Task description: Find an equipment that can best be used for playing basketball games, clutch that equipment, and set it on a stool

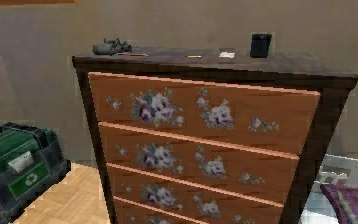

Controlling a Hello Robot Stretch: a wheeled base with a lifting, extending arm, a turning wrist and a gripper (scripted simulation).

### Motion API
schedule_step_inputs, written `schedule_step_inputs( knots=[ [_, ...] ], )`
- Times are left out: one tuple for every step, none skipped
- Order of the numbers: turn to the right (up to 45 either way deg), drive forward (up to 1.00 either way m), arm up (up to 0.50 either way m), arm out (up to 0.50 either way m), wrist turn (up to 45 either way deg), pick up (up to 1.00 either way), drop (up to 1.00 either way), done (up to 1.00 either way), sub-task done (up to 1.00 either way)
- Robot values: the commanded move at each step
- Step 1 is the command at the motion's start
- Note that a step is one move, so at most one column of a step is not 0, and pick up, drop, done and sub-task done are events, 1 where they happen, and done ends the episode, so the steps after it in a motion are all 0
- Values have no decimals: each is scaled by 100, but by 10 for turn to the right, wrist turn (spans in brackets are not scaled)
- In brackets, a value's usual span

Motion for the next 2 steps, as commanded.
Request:
schedule_step_inputs(
  knots=[
    [0, 0, 8, 0, 0, 0, 0, 0, 0],
    [0, 0, 0, 46, 0, 0, 0, 0, 0]
  ],
)
